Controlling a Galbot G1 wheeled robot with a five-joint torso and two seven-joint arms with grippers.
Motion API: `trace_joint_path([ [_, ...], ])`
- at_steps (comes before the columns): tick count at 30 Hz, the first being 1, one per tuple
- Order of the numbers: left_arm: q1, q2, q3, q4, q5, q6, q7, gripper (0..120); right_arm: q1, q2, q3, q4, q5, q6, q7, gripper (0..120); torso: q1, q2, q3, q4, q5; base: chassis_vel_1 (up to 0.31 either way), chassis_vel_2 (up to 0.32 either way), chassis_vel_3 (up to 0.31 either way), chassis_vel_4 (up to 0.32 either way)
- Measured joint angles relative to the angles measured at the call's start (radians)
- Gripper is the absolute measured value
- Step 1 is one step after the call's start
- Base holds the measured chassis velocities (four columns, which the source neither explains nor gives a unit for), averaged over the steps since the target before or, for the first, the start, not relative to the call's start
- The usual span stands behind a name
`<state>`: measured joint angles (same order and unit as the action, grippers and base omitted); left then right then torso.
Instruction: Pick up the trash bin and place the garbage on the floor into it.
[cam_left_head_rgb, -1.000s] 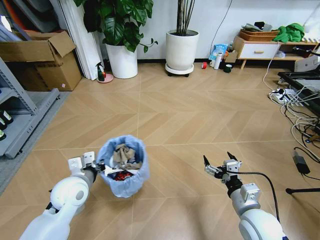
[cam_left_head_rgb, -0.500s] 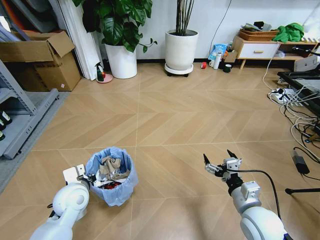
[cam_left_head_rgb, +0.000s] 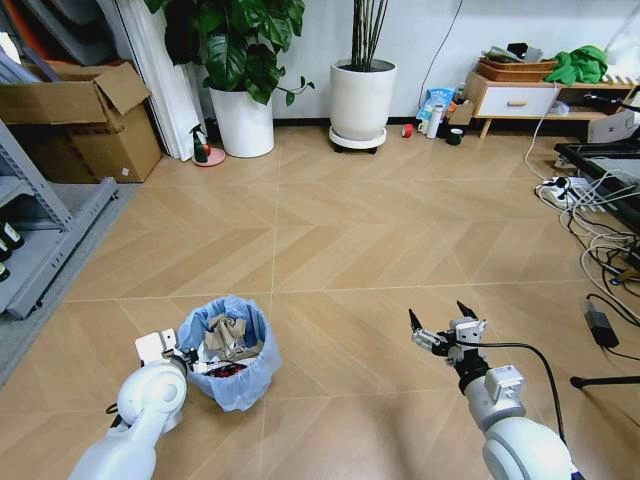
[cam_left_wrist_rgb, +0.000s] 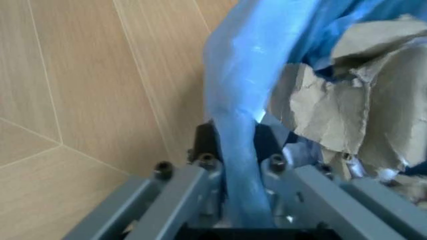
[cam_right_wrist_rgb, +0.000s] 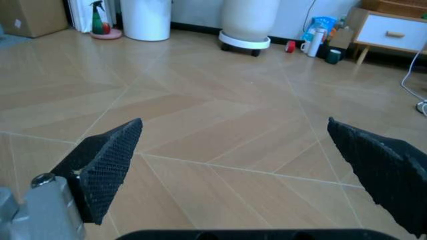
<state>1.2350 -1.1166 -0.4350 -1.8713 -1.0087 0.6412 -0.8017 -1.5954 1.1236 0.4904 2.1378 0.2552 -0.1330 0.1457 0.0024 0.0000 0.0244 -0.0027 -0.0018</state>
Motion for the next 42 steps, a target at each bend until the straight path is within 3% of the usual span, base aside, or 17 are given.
trace_joint_path([
  [4, -0.003, -0.006, 0.008, 0.002, 0.004, -0.011, 0.009, 26, -0.001, 0.000, 0.003, 0.000, 0.000, 0.001, -0.001, 100, 0.000, 0.000, 0.000, 0.0001, -0.0001, 0.000, 0.000, 0.000, 0.000],
  [9, -0.006, -0.011, 0.012, 0.003, 0.005, -0.024, 0.019, 37, 0.000, 0.001, 0.003, 0.000, 0.000, 0.001, -0.001, 100, 0.000, 0.000, 0.000, 0.0000, -0.0001, 0.000, 0.000, 0.000, 0.000],
  [11, -0.003, -0.013, 0.010, -0.006, 0.006, -0.044, 0.019, 51, -0.001, 0.006, 0.005, 0.001, 0.000, 0.001, -0.002, 100, 0.000, 0.000, 0.000, 0.0000, -0.0002, 0.000, 0.000, 0.000, 0.000],
  [13, 0.000, -0.013, 0.007, -0.014, 0.006, -0.051, 0.020, 53, -0.001, 0.010, 0.007, 0.003, 0.000, 0.002, -0.002, 100, 0.000, 0.000, 0.000, 0.0000, -0.0001, 0.000, 0.000, 0.000, 0.000],
  [24, 0.043, -0.021, -0.005, -0.056, 0.120, -0.221, 0.073, 97, 0.009, 0.031, 0.033, 0.018, 0.010, 0.003, -0.010, 100, 0.000, 0.000, 0.000, 0.0000, -0.0001, 0.000, 0.000, 0.000, 0.000],
  [31, 0.063, -0.053, -0.056, -0.062, 0.198, -0.277, 0.117, 100, 0.005, 0.047, 0.075, 0.035, 0.026, 0.001, -0.012, 100, 0.000, 0.000, 0.000, 0.0001, -0.0003, 0.000, 0.000, 0.000, 0.000],
  [33, 0.079, -0.076, -0.094, -0.085, 0.303, -0.328, 0.169, 100, -0.005, 0.051, 0.100, 0.046, 0.042, -0.005, -0.009, 100, 0.000, 0.000, 0.000, 0.0000, -0.0001, 0.000, 0.000, 0.000, 0.000],
  [34, 0.079, -0.076, -0.094, -0.085, 0.303, -0.328, 0.169, 100, -0.005, 0.051, 0.100, 0.046, 0.042, -0.005, -0.009, 100, 0.000, 0.000, 0.000, 0.0000, -0.0001, 0.000, 0.000, 0.000, 0.000],
  [37, 0.126, -0.119, -0.155, -0.150, 0.511, -0.395, 0.281, 100, -0.024, 0.036, 0.128, 0.074, 0.088, -0.025, 0.003, 100, 0.000, 0.000, 0.000, -0.0001, -0.0002, 0.000, 0.000, 0.000, 0.000],
  [38, 0.126, -0.119, -0.155, -0.150, 0.511, -0.395, 0.281, 100, -0.024, 0.036, 0.128, 0.074, 0.088, -0.025, 0.003, 100, 0.000, 0.000, 0.000, -0.0001, -0.0002, 0.000, 0.000, 0.000, 0.000],
  [42, 0.221, -0.152, -0.200, -0.254, 0.682, -0.439, 0.379, 100, -0.035, 0.027, 0.174, 0.098, 0.121, -0.043, 0.014, 100, 0.000, 0.000, 0.000, 0.0003, -0.0002, 0.000, 0.000, 0.000, 0.000],
])
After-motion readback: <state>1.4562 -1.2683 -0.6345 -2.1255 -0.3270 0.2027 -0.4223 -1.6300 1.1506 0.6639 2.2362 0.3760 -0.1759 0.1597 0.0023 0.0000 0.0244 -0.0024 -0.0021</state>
